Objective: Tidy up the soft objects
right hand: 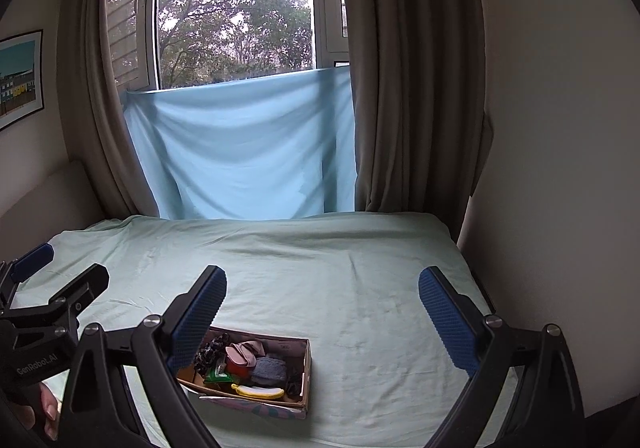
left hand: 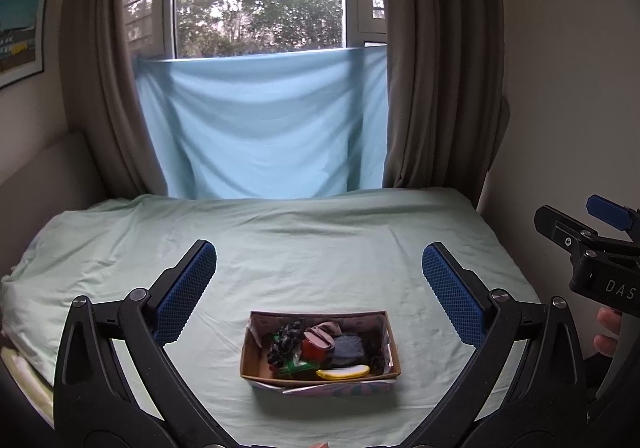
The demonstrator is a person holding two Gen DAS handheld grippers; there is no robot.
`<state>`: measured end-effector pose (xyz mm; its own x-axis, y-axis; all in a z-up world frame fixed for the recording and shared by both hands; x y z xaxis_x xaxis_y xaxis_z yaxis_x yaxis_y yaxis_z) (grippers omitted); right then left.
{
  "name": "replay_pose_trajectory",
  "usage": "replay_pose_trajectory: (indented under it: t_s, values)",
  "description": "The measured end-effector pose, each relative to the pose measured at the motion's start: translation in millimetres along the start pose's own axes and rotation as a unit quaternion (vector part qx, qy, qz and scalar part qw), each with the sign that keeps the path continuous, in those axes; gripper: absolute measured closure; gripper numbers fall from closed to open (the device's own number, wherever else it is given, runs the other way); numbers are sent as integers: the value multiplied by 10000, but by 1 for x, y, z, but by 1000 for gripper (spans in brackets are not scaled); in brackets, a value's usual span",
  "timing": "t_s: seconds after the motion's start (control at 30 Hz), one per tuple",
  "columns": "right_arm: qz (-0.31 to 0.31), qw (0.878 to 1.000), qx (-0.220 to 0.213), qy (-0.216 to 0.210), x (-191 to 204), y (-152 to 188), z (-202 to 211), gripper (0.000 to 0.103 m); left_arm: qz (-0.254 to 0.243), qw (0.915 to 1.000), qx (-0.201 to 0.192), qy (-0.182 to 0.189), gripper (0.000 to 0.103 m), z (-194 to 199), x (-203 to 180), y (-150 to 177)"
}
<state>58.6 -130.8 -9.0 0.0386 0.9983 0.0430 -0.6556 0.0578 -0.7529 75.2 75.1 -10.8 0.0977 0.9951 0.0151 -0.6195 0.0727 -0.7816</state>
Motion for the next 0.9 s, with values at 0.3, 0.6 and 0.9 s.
replay_pose_trajectory:
  t_s: [0.3, 0.6, 0.9]
  values:
    - [-14, 10000, -7, 39, 0, -2, -3, 7, -3, 10000, -25, 3, 0, -4, 0, -1]
    - [6, 10000, -24, 55, 0, -5, -4, 7, 3, 10000, -28, -24, 0, -6, 2, -1]
    - [-8, 10000, -19, 28, 0, -7, -9, 7, -17, 9999, -77, -126, 0, -7, 0, -2]
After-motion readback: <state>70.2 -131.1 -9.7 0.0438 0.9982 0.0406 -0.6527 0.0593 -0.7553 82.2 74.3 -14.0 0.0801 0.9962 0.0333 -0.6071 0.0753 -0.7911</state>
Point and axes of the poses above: each gripper's, at about its wrist camera, not at the fingertips, and z roughly against the way its jaws point, x to its left, y to its underside, the point moved 5 cm from there along -z, roughly the way its jaws point, and after that the axes turned 11 degrees about x, right-handed, at the moved point
